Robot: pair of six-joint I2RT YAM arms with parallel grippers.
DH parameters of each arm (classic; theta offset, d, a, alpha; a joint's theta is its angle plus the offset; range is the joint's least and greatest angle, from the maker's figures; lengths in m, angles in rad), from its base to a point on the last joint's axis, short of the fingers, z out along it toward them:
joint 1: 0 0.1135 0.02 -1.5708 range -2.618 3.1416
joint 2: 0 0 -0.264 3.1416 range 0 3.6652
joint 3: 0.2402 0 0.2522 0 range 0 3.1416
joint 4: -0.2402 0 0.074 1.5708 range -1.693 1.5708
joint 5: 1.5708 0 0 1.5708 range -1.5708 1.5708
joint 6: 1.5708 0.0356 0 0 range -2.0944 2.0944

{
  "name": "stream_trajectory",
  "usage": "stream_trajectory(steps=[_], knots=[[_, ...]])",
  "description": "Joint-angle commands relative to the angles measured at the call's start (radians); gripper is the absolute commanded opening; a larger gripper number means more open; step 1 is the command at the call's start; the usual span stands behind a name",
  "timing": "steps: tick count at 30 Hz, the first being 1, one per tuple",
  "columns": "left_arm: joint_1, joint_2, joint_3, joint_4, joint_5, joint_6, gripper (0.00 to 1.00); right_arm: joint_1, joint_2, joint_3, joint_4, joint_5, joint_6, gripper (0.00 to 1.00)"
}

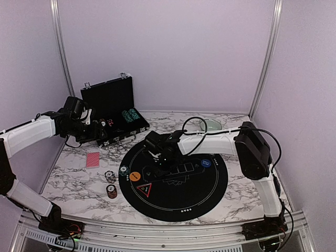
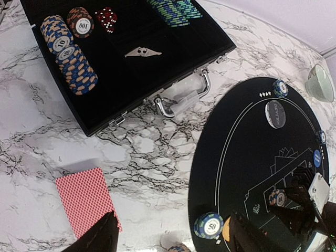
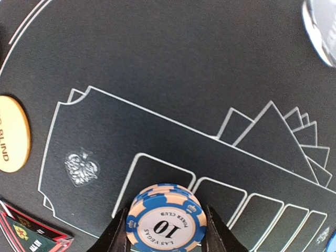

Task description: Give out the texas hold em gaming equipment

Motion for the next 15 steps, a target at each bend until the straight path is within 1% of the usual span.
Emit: stream_trajectory(steps=[1,9,15], knots=[[0.006,-0.006,-0.005,0.021,0.019,0.01,0.73,-0.019,-0.019,-0.049,-0.058,0.072,0.031,0.31],[0.007,-0.003,-0.005,0.02,0.023,0.011,0.73,-0.032,-0.045,-0.097,-0.053,0.088,0.055,0.31],[0.006,0.001,-0.005,0.021,0.029,0.011,0.73,-0.057,-0.083,-0.163,-0.043,0.099,0.083,0.31]])
